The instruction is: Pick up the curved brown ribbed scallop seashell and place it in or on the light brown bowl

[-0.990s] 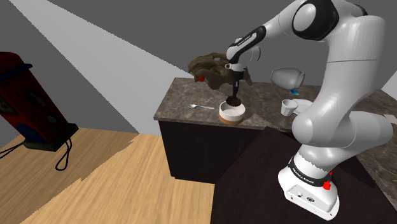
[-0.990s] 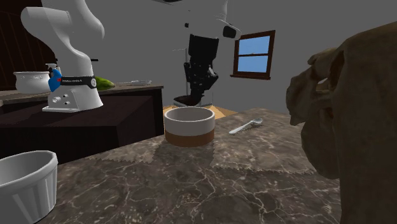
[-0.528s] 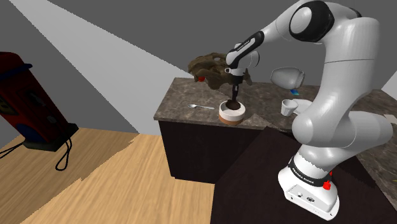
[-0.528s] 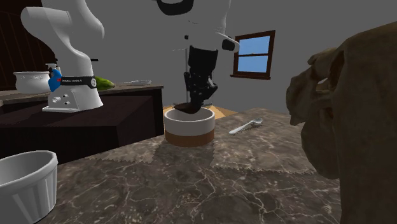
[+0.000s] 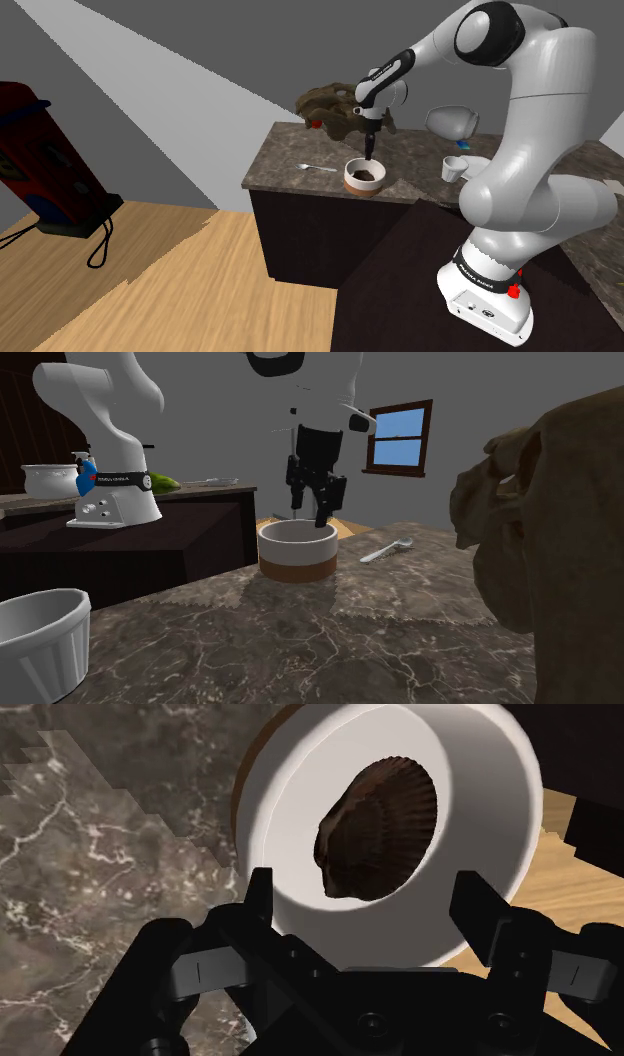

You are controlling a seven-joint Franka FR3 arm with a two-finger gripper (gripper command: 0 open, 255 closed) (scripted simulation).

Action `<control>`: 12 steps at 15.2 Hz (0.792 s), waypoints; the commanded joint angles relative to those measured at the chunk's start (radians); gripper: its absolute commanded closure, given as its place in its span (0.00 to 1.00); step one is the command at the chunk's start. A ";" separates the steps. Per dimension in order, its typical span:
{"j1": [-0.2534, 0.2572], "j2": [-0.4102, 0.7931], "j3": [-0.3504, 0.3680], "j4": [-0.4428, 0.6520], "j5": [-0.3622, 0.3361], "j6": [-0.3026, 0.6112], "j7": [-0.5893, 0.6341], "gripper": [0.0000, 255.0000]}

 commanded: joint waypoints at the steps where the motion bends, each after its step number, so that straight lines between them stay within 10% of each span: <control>1: 0.000 0.000 0.000 0.000 0.000 0.000 0.000 0.00; 12: -0.011 -0.051 0.008 0.064 0.016 -0.114 -0.011 0.00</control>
